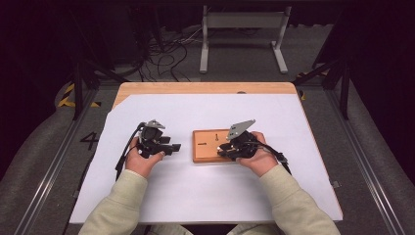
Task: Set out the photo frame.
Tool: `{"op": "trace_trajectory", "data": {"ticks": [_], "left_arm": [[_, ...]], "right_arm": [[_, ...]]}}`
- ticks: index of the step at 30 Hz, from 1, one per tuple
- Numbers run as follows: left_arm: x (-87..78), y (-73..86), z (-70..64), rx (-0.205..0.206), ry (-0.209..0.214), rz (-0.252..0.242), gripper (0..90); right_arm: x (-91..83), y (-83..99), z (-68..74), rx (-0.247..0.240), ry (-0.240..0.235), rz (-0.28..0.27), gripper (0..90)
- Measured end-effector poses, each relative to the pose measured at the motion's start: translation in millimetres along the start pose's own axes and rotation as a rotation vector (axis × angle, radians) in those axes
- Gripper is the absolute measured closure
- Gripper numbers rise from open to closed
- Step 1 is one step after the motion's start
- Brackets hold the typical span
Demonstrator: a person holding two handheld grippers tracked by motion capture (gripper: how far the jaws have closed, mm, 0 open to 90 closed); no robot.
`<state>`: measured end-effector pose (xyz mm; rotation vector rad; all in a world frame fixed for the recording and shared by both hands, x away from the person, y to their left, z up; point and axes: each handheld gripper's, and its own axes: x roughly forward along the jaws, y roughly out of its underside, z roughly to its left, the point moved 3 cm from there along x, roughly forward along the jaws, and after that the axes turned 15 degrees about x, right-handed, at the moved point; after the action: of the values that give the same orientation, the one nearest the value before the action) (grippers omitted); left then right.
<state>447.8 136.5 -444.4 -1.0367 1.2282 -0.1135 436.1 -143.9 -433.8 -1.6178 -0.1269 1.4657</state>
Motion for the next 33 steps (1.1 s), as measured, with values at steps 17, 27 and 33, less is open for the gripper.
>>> {"op": "trace_trajectory", "data": {"ticks": [17,27,33], "left_arm": [[1.3,0.7,3.0,0.009,-0.03,0.005,45.8],[3.7,0.4,0.9,0.014,-0.013,0.005,47.3],[3.5,-0.9,-0.5,0.015,-0.002,0.003,47.6]], "right_arm": [[16.0,-14.4,-1.4,-0.05,-0.025,0.091,78.8],[17.5,-16.3,4.8,-0.15,0.031,0.115,83.2],[16.9,-13.1,8.8,-0.204,0.055,0.097,82.9]]}}
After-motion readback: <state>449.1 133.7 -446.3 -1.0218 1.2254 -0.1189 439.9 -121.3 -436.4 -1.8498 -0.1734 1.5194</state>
